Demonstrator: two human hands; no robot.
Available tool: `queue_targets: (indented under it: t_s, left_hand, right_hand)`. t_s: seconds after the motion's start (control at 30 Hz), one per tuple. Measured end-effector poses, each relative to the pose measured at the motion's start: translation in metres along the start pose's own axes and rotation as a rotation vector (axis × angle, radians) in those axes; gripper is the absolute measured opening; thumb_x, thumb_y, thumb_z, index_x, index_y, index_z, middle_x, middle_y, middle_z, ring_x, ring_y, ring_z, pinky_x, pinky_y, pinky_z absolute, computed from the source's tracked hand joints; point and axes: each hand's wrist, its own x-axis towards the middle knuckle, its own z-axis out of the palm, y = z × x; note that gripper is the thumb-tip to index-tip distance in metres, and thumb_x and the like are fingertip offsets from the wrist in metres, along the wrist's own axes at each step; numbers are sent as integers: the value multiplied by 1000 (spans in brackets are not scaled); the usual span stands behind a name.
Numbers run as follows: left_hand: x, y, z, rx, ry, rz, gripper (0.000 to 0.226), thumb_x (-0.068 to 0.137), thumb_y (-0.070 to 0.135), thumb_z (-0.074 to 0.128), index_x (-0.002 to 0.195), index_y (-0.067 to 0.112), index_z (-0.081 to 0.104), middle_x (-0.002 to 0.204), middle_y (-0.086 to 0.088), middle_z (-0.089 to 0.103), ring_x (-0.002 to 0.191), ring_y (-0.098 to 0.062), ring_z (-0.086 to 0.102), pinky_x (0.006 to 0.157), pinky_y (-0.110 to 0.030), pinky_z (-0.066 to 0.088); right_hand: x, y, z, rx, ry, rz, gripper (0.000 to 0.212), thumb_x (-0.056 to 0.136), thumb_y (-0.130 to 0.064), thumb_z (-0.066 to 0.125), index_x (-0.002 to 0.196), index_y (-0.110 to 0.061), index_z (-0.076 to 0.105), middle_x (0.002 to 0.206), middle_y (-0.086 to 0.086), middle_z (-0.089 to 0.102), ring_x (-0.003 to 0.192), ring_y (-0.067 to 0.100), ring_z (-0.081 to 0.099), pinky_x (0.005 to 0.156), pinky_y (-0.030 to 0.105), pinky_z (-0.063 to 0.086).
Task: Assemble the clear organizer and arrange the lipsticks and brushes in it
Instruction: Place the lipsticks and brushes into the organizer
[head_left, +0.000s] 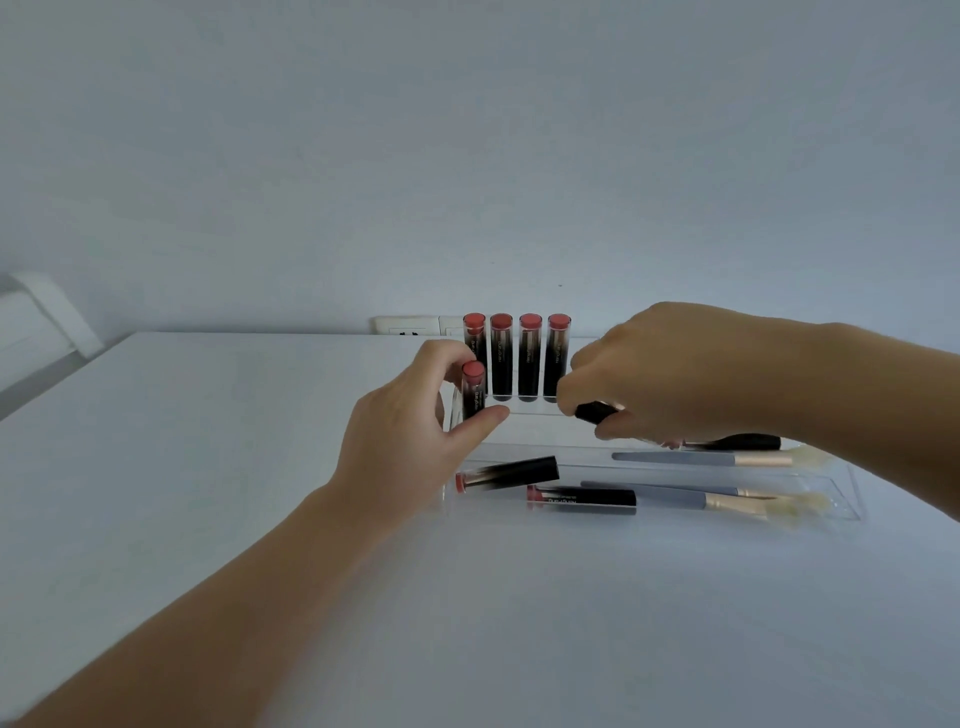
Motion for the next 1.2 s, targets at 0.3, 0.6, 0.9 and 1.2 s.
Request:
queue_targets:
  t_s: [0.3, 0.6, 0.9, 1.2]
  left_hand:
    - [-2, -7, -3, -10, -19, 3, 49, 77, 60, 66, 118, 39, 48, 54, 12, 46, 68, -18, 64, 65, -37, 55]
    - [-9, -15, -6, -46, -46, 14, 50, 84, 53, 62, 129, 42, 44, 64, 16, 55, 60, -14, 58, 59, -21, 47]
    - [-10, -15, -5, -71, -69, -6, 48, 85, 39, 67, 129, 41, 49, 66, 9, 59, 58, -9, 58, 60, -14, 42]
    - [-9, -15, -7, -70, -90, -19, 50, 87, 30, 73, 130, 40, 50, 81, 21, 61, 58, -13, 58, 58, -16, 44]
  right_hand:
    - [-10, 6, 1, 615, 311, 198, 19, 81, -36, 74, 99, -33, 67, 84, -47, 55, 81, -8, 58, 58, 18, 44]
    - [-5, -11, 25, 971, 489, 346, 23, 81, -20, 81, 100, -26, 69, 80, -17, 66, 71, 9, 63, 44, 6, 41]
    - [-19, -6, -2, 679, 43, 342, 13, 75, -45, 68, 79, -35, 61, 76, -17, 66, 59, 4, 63, 60, 34, 55]
    - [-17, -25, -13, 35, -124, 333, 12, 85, -22, 53, 90, -27, 63, 88, -6, 60, 81, 22, 60, 70, 35, 52]
